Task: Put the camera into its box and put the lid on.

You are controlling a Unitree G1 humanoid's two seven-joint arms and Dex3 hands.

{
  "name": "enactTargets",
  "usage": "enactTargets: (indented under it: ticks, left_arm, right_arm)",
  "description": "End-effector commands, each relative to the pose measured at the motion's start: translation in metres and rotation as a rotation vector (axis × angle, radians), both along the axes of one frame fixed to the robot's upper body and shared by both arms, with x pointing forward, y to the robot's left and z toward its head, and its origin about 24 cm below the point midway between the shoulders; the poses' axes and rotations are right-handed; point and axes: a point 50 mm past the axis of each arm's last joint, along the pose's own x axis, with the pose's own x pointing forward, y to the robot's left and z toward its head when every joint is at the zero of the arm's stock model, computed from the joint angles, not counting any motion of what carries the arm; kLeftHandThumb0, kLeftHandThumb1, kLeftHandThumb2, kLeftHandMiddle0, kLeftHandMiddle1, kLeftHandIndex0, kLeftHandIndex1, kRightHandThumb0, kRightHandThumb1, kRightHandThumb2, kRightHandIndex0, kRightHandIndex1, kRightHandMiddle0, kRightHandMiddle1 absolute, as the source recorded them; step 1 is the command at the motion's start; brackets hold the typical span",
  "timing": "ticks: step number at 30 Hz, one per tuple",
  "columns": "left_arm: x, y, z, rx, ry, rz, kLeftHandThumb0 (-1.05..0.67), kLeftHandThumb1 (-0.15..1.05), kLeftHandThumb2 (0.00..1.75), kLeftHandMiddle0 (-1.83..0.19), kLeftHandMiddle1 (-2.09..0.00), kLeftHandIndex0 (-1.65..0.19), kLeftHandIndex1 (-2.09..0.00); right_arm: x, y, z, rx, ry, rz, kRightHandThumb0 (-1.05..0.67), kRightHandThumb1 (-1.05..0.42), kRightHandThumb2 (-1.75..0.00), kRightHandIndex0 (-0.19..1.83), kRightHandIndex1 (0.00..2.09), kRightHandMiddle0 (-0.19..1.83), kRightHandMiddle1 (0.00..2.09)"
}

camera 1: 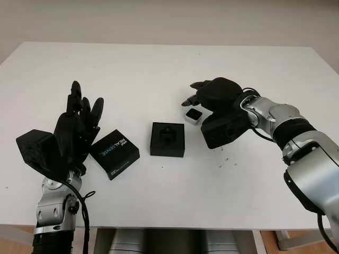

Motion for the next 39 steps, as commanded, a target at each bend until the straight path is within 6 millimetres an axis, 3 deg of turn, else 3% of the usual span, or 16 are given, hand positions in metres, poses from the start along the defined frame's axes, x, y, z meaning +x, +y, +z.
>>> enactTargets:
  ticks: [1,13,22,25,27,39]
  left_arm:
    - [-0.002,0.001,0.001,0.004,-0.002,0.004,-0.64,1.05,0.26,0.19,-0.04,0.17,-0.05]
    - [-0.004,0.001,0.001,0.005,-0.005,0.002,-0.63,1.05,0.27,0.19,-0.04,0.17,-0.05]
    - [-0.004,0.0,0.0,0.004,0.0,0.002,-0.64,1.05,0.26,0.19,-0.04,0.17,-0.05]
    - [-0.004,0.001,0.0,0.0,0.001,0.001,-0.64,1.05,0.26,0.19,-0.04,0.17,-0.05]
    - [-0.004,0.001,0.0,-0.002,0.0,0.002,-0.64,1.05,0.25,0.19,-0.04,0.17,-0.06]
    - [-0.004,0.0,0.001,0.0,0.001,-0.002,-0.64,1.05,0.25,0.19,-0.05,0.17,-0.05]
  right_arm:
    - [-0.001,0.001,-0.004,-0.013,0.004,-0.002,-0.36,-0.88,-0.06,0.27,0.06,0.61,0.08]
    - [-0.001,0.0,-0.007,-0.029,0.0,0.0,-0.34,-0.89,-0.06,0.29,0.06,0.7,0.11]
    - [-0.002,-0.002,-0.008,-0.017,-0.003,-0.006,-0.34,-0.93,-0.06,0.33,0.07,0.89,0.25]
    - [-0.001,-0.003,-0.007,-0.019,-0.001,-0.014,-0.35,-0.95,-0.05,0.34,0.06,0.68,0.71]
    - [-0.001,-0.004,-0.006,-0.006,-0.002,-0.017,-0.34,-0.95,-0.05,0.34,0.06,0.61,0.82]
    - [-0.001,-0.015,-0.002,0.063,0.001,-0.058,-0.33,-0.93,-0.05,0.37,0.06,0.57,0.92]
